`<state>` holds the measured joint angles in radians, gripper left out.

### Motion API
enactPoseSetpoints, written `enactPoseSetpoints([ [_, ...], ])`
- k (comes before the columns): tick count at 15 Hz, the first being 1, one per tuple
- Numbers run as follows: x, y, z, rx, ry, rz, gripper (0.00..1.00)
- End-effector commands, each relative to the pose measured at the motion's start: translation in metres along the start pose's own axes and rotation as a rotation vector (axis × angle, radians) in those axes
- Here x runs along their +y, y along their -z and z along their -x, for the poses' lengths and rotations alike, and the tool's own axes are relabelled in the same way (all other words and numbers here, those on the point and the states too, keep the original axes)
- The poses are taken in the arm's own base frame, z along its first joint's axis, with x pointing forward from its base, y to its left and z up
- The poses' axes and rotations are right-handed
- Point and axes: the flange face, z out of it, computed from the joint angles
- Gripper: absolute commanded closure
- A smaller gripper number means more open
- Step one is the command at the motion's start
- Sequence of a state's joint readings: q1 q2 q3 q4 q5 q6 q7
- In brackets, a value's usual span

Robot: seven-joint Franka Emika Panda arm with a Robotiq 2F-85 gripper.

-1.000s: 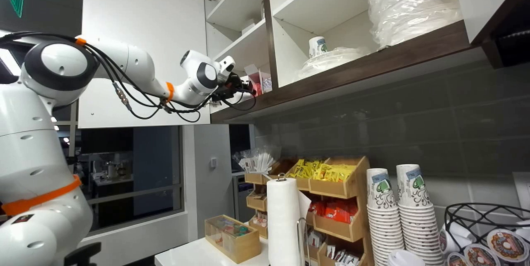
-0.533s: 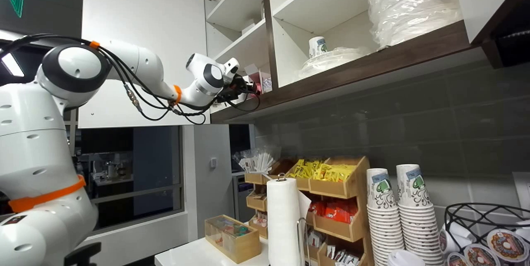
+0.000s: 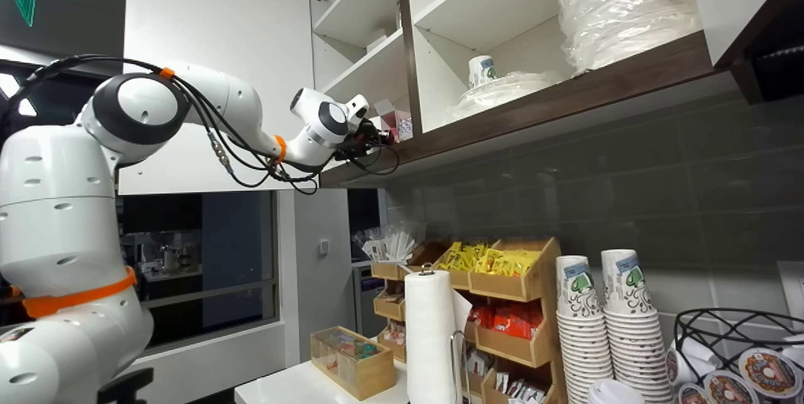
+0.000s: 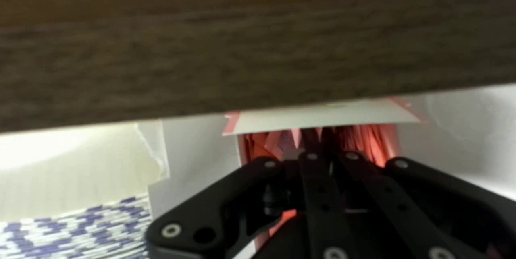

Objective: Put the pink object in the box in the top cabinet

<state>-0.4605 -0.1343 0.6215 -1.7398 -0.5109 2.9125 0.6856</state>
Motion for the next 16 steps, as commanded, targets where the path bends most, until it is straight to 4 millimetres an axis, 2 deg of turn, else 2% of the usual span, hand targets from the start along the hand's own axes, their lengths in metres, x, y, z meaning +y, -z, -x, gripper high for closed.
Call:
enactPoseSetpoints([
  [1,-0.002,-0.009,-0.001,-0.007,-0.016,0.024,0.66],
  [10,-0.010,0.009,-0.002,-0.025,-0.065,-0.013,0.02],
  [12,-0.009,0.012,-0.003,-0.032,-0.080,-0.018,0.06],
  [14,-0.006,0.013,-0.003,-0.039,-0.090,-0.019,0.01],
  [16,-0.005,0.013,-0.002,-0.043,-0.095,-0.018,0.33],
])
